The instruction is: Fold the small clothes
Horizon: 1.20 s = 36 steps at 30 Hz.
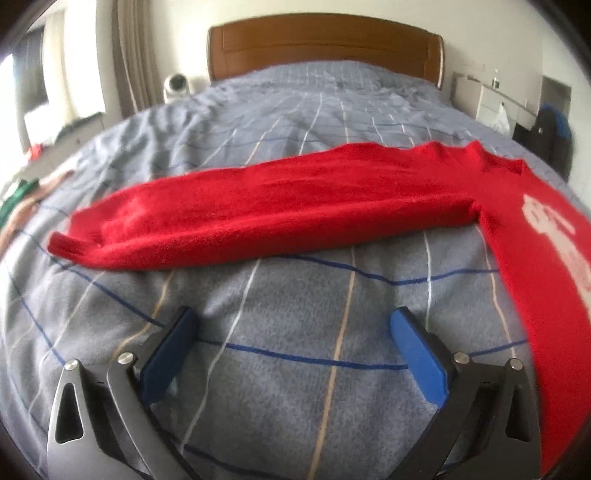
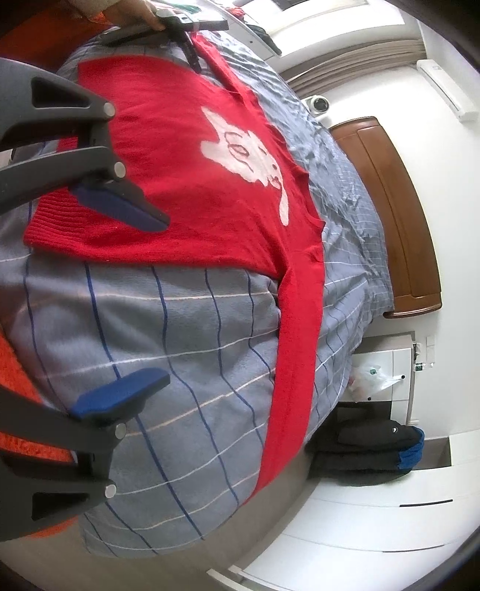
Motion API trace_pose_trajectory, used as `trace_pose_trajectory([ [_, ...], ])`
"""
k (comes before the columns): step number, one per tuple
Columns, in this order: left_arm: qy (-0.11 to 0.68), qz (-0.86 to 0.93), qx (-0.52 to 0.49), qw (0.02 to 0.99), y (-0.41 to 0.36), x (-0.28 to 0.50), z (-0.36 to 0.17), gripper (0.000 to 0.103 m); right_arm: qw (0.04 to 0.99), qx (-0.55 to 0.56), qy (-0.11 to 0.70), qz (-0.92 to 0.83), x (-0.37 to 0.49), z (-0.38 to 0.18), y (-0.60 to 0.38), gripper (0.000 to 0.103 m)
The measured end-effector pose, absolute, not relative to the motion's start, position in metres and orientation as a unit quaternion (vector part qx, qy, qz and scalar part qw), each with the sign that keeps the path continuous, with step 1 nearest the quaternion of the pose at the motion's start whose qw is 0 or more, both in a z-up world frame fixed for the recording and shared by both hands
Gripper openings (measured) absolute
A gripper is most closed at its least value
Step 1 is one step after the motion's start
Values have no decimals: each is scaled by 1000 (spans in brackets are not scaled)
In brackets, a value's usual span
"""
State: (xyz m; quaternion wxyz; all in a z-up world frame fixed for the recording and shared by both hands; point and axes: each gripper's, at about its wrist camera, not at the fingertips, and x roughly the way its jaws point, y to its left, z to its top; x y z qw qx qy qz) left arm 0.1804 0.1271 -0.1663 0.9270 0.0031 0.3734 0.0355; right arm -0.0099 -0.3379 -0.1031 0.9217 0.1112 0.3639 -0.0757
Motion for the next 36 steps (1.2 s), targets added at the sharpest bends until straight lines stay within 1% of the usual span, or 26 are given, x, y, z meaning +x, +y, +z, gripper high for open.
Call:
trace_pose_trajectory([
  [12,375,33,-3,926,130,181,-166,103,923,124,355,-82,-11,-103,-341,76],
  [25,375,34,-3,926,129,181,-166,103,919,116,367,-82,-6,-106,-338,76],
  [36,375,34,-3,926,129,181,-166,103,913,162,364,-90,-10,-109,-353,76],
])
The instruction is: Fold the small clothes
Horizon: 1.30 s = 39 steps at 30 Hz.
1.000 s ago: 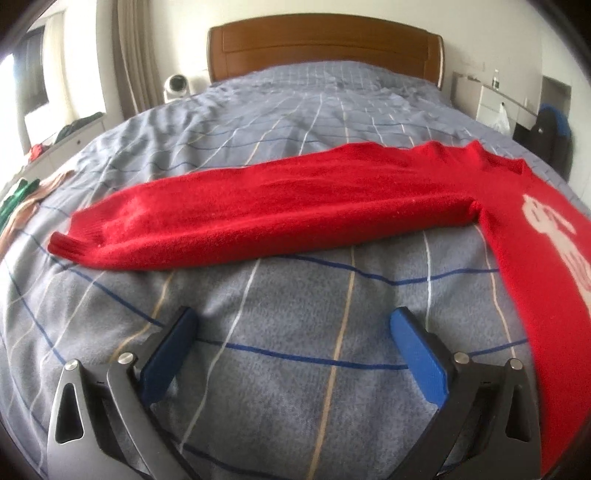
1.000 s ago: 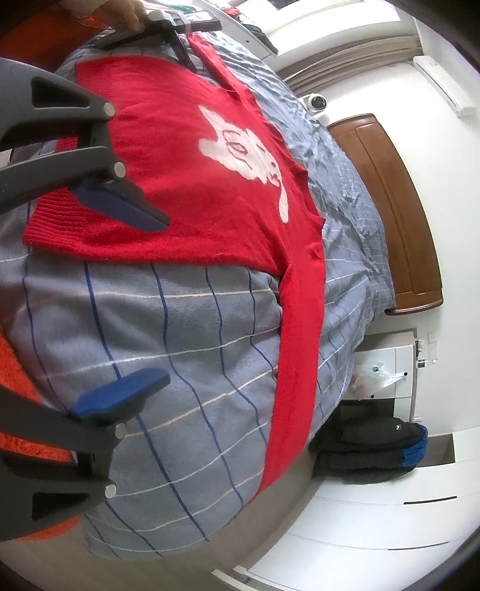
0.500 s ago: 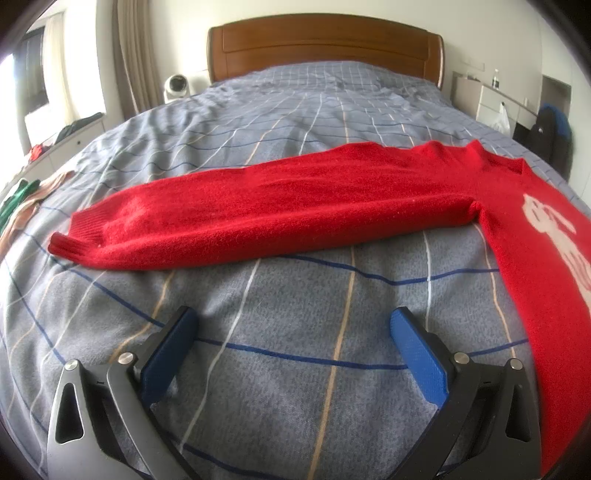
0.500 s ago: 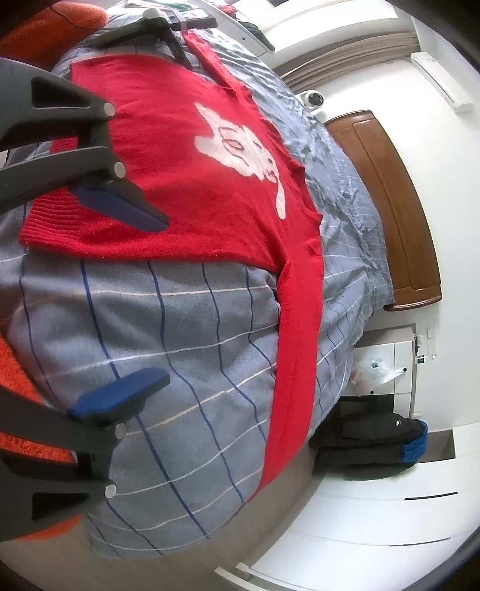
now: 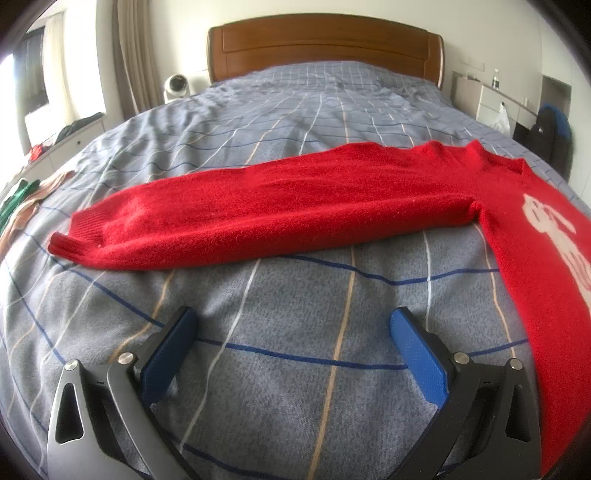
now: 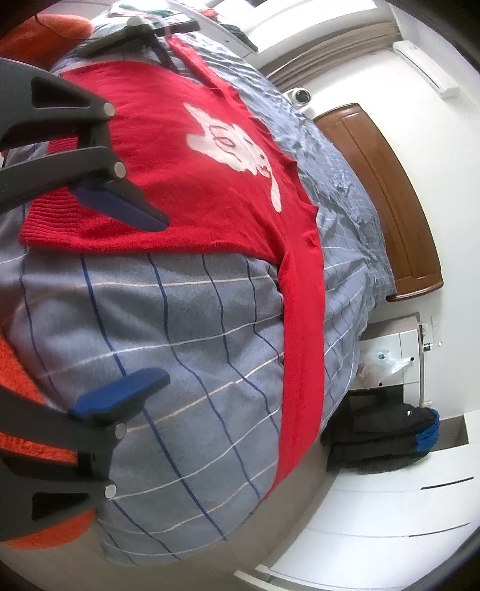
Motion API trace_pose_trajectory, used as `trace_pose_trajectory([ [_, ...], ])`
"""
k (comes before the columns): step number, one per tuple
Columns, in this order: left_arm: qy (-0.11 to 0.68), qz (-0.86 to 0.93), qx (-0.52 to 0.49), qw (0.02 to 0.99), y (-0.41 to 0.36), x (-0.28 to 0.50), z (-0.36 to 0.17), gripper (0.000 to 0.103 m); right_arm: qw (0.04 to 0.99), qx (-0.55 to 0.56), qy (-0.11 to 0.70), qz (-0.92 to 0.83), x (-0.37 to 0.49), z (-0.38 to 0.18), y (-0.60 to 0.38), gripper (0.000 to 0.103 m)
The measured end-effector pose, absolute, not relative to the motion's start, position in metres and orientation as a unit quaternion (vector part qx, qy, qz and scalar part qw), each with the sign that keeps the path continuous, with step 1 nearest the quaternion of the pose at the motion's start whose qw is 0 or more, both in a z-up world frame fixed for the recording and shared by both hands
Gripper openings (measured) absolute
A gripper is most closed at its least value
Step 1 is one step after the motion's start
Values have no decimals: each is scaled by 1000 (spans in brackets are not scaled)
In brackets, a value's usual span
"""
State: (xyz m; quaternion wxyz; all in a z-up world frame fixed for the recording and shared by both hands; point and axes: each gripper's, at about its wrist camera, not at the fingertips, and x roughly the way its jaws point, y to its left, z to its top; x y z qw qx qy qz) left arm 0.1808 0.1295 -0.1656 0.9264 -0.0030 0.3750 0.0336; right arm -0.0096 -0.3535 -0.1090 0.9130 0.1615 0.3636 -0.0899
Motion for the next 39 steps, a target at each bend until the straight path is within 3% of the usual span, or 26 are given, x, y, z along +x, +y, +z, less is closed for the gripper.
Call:
trace_pose_trajectory([
  [39,375,34,-3,926,129,181,-166,103,910,167,368,-88,-8,-112,-356,76],
])
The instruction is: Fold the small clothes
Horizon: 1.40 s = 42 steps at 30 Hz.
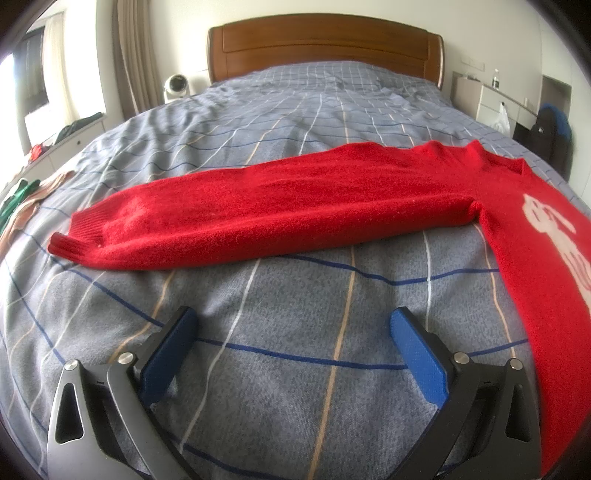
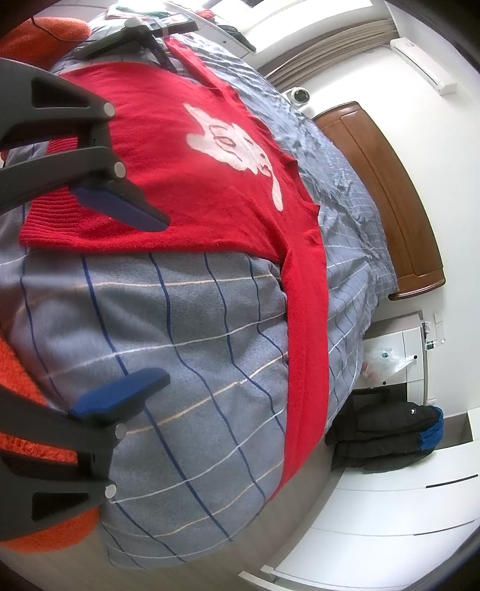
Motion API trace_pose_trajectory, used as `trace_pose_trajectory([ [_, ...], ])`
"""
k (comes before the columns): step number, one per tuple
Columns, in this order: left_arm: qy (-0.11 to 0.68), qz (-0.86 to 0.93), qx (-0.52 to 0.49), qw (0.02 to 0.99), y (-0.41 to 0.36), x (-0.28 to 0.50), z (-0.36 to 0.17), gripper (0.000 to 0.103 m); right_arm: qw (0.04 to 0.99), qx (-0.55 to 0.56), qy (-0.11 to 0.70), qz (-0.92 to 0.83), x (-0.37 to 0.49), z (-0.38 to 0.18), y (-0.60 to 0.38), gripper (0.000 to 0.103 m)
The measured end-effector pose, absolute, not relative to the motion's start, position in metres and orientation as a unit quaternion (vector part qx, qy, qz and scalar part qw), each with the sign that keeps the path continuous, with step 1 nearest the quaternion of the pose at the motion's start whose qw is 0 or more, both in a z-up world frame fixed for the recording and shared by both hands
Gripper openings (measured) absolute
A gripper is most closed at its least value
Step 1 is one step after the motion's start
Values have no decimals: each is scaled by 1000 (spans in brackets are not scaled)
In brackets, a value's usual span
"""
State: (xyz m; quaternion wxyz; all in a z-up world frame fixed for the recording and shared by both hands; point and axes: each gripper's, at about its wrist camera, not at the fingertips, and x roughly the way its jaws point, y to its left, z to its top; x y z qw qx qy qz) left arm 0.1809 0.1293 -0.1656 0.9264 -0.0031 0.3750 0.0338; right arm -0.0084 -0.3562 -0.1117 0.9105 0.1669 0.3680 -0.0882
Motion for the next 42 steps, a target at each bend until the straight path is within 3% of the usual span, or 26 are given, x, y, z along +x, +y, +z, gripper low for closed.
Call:
trace_pose_trajectory([
  [27,375,34,-3,926,130,181,-165,103,910,185,360,-85,-12,-110,-364,76],
  [34,375,34,-3,926,130,181,-165,103,886,336,306,-92,-19,-102,-432,76],
  [42,375,34,-3,926,130,181,-165,103,755,607,210,-131,-20,-144,-570,73],
])
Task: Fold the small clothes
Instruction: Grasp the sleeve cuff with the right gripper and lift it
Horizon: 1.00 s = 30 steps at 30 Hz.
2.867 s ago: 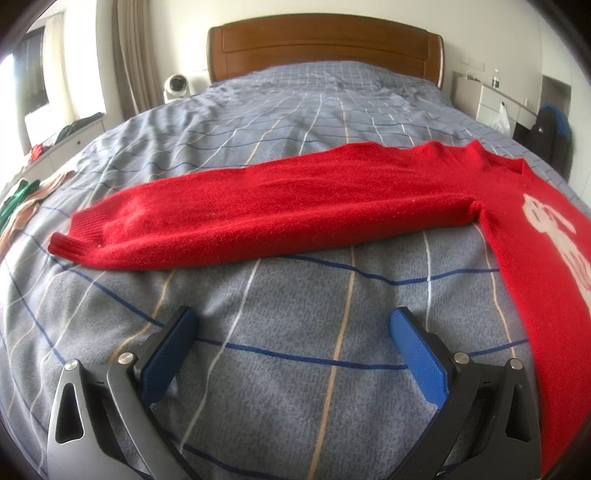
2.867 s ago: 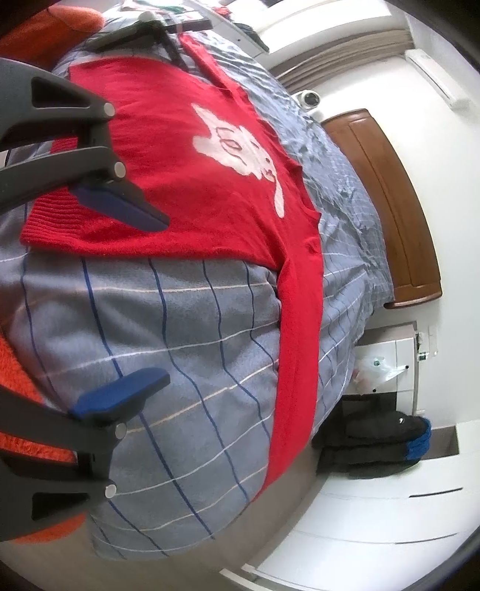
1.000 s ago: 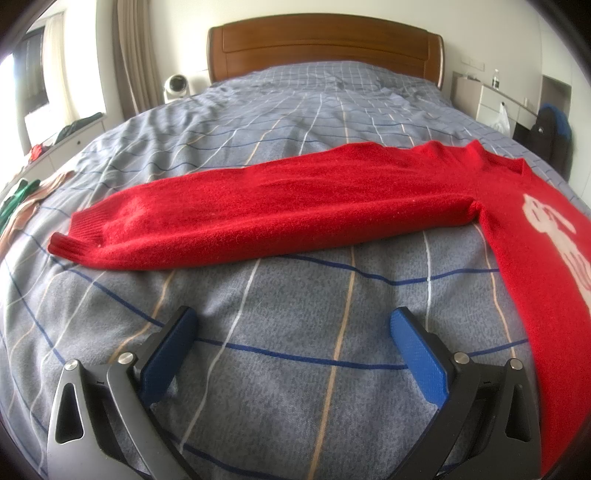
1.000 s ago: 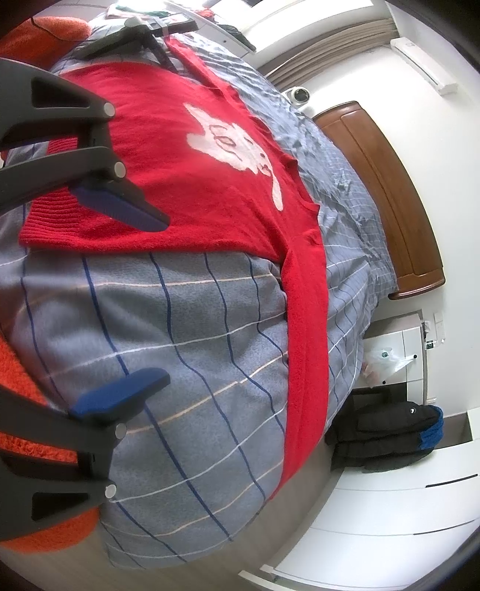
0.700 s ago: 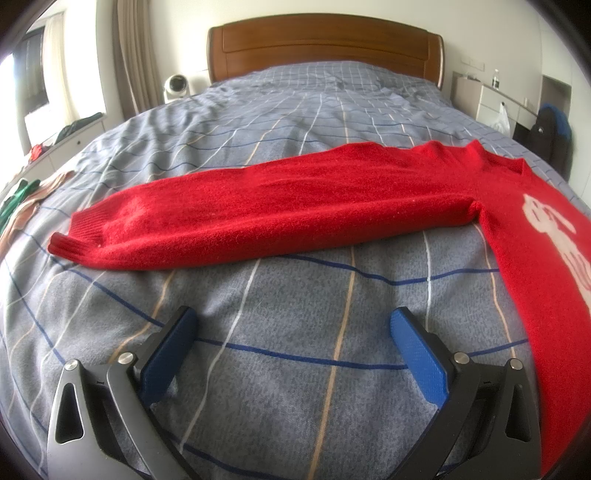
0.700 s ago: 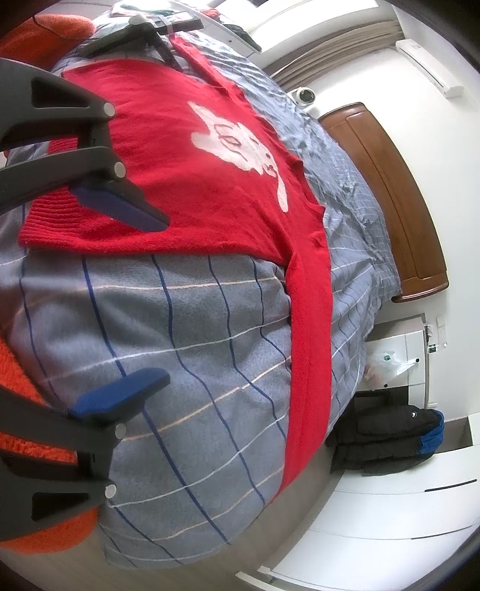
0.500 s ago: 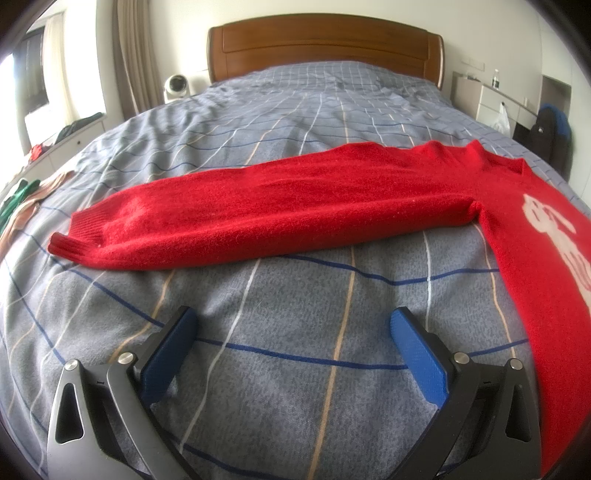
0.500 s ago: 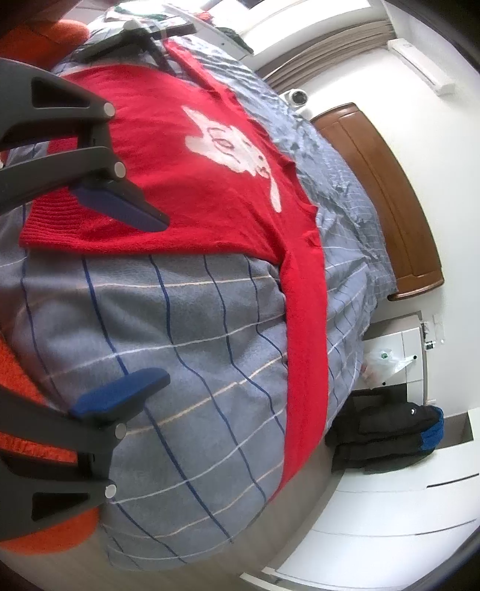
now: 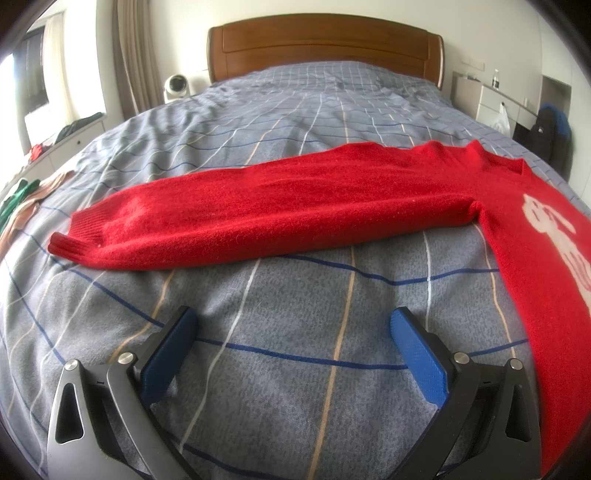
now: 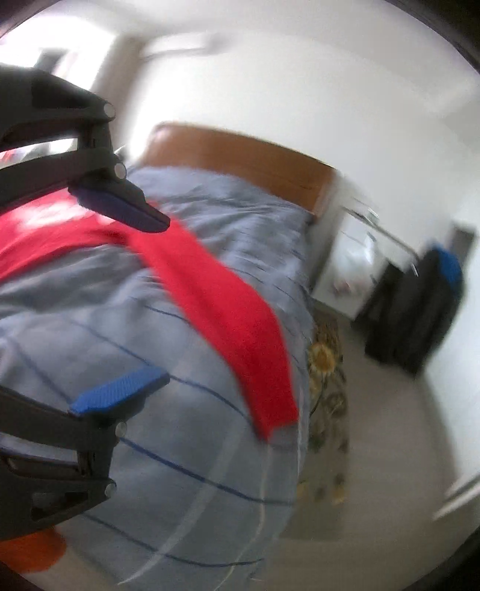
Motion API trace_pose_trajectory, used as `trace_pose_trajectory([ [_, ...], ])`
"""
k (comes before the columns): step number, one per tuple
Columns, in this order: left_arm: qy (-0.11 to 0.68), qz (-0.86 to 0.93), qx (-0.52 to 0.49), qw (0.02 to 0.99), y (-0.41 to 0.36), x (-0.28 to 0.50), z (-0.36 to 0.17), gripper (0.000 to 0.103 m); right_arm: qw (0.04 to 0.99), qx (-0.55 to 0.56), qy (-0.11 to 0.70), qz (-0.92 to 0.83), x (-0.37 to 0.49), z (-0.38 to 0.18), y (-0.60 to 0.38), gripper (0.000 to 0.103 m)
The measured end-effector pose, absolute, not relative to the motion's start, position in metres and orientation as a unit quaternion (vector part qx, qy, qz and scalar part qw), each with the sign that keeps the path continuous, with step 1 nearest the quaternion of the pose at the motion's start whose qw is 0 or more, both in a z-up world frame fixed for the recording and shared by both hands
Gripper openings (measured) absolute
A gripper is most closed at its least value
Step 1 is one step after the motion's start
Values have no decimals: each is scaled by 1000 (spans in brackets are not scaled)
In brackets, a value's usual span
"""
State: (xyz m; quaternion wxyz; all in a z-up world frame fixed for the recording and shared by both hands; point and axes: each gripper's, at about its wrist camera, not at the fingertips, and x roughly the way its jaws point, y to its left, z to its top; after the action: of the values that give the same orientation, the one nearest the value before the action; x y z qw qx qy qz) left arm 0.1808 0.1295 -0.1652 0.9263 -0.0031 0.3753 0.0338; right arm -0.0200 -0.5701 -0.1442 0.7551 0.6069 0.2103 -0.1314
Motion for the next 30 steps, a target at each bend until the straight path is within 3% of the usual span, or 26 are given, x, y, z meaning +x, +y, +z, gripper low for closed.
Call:
trace_pose_trajectory([
  [4,376,36,1,926,128,182,-165,103,664,716,168,-139,-31,-183,-595,63],
  [18,420,7,-37,907,133,173,-160,103,680,702,144,-156,17,-189,-637,61],
  [21,424,10,-22,906,128,159,-160,103,691,674,197,-169,26,-190,-637,33],
  [22,425,9,-16,905,127,154,-157,103,697,662,214,-174,29,-189,-637,7],
  [27,392,9,-23,920,136,127,-149,103,767,568,234,-186,50,-133,-617,4],
  [30,385,19,-36,922,143,128,-153,103,829,485,227,-159,89,-69,-582,4],
])
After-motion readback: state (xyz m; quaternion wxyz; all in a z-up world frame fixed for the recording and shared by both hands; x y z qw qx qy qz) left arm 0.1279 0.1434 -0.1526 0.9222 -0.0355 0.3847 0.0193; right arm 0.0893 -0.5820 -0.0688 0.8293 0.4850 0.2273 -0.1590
